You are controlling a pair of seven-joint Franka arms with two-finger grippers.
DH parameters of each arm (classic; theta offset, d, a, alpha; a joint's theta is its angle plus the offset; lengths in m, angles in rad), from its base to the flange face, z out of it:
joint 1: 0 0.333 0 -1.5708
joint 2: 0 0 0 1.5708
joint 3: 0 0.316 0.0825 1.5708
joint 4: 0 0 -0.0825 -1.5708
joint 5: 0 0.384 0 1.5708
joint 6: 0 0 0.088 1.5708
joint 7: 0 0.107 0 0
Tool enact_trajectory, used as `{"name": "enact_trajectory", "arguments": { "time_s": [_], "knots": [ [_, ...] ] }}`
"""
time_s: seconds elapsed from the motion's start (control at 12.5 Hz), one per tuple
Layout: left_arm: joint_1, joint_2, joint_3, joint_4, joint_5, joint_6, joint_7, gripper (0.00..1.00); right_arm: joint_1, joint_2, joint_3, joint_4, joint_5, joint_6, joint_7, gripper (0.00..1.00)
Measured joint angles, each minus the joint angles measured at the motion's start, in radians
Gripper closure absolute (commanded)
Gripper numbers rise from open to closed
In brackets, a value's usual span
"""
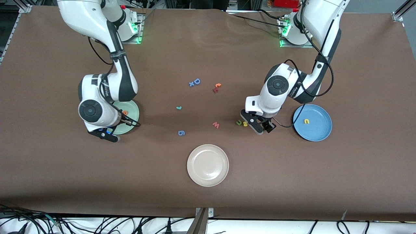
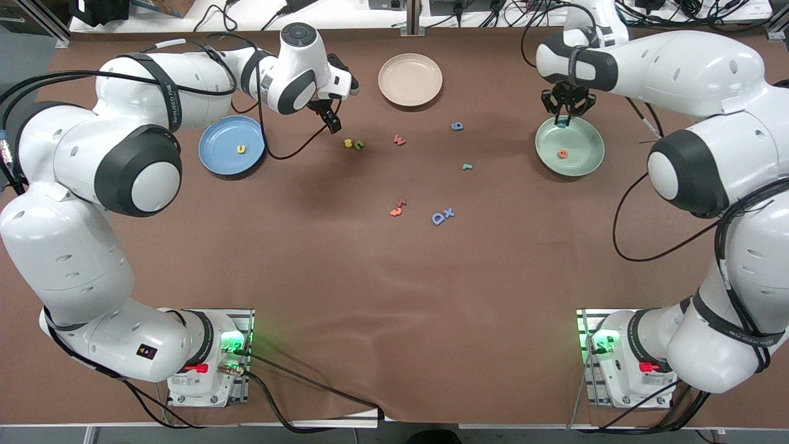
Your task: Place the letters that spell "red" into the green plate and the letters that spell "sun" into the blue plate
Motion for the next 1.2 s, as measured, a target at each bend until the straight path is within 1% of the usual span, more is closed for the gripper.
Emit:
{"name": "enact_trajectory", "arguments": {
  "time_s": [0.16,0.4,0.56,0.64,0.72,0.8,0.88,1.2],
  "knots": [
    [-0.025,0.035,-0.001,0.000,0.005,0.040,0.109,0.23,-0.022,-0.018,-0.001,-0.078,0.003,0.064,-0.065,1.00],
    [-0.071,0.095,-0.001,0.001,0.012,0.082,0.210,0.23,-0.062,-0.020,-0.001,-0.201,0.068,0.195,-0.199,0.99],
    [-0.086,0.107,-0.001,0.002,0.013,0.085,0.255,0.23,-0.076,-0.019,-0.001,-0.238,0.072,0.218,-0.230,0.98],
    [-0.088,0.109,-0.001,0.003,0.014,0.085,0.266,0.23,-0.079,-0.019,-0.001,-0.243,0.072,0.219,-0.236,0.95],
    [-0.088,0.109,0.000,0.004,0.014,0.085,0.272,0.23,-0.082,-0.019,-0.001,-0.244,0.073,0.218,-0.240,0.78],
    [-0.088,0.110,0.001,0.004,0.016,0.085,0.276,0.23,-0.084,-0.019,-0.001,-0.244,0.073,0.217,-0.242,0.45],
    [-0.088,0.113,0.001,0.004,0.016,0.085,0.278,0.23,-0.086,-0.019,-0.001,-0.244,0.073,0.216,-0.245,0.00],
    [-0.088,0.128,0.004,0.004,0.016,0.085,0.281,0.24,-0.085,-0.029,0.005,-0.232,0.076,0.169,-0.251,0.00]
  ]
}}
